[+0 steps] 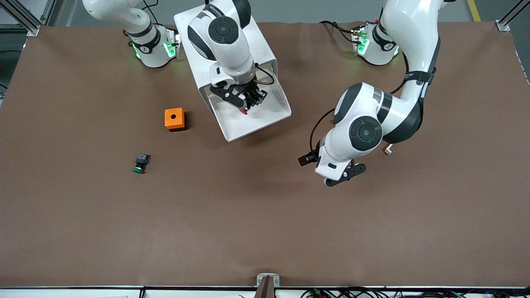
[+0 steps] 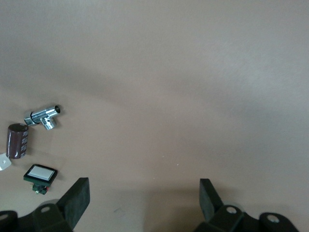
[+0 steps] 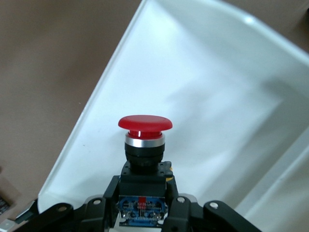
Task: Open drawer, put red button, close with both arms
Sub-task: 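Lower the red button into the drawer and open the right gripper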
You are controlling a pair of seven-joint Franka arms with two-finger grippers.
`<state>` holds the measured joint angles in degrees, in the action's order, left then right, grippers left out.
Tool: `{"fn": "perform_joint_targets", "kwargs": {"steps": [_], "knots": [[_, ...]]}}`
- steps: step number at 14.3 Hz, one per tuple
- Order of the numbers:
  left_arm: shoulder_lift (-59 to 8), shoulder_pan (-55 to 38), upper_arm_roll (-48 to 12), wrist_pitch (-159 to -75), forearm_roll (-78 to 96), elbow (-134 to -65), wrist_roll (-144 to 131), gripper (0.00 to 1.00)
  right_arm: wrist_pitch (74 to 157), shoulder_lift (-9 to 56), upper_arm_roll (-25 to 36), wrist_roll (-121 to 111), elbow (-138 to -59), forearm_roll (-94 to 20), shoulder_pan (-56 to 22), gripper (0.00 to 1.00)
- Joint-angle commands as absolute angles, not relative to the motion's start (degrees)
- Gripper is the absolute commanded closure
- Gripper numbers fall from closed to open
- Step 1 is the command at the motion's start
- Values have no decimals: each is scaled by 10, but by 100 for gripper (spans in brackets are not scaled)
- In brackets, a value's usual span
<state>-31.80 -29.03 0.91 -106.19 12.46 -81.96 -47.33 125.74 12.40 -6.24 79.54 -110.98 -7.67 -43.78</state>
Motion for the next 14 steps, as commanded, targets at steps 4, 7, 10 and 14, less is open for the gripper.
{"fn": "perform_joint_targets", "kwargs": {"steps": [4, 7, 10, 14], "knots": [[-308, -334, 10, -1063, 72, -838, -529, 0, 1274, 154, -55, 813, -1108, -65, -463, 100], [-320, -359, 10, -1097, 65, -838, -528, 0, 1280, 163, -55, 812, -1107, -64, -467, 100], [-322, -360, -5, -1118, 67, -838, -521, 0, 1277, 164, -55, 818, -1106, -63, -467, 100], [-331, -373, -16, -1159, 67, -838, -519, 0, 1275, 164, -55, 852, -1103, -63, -469, 100]]}}
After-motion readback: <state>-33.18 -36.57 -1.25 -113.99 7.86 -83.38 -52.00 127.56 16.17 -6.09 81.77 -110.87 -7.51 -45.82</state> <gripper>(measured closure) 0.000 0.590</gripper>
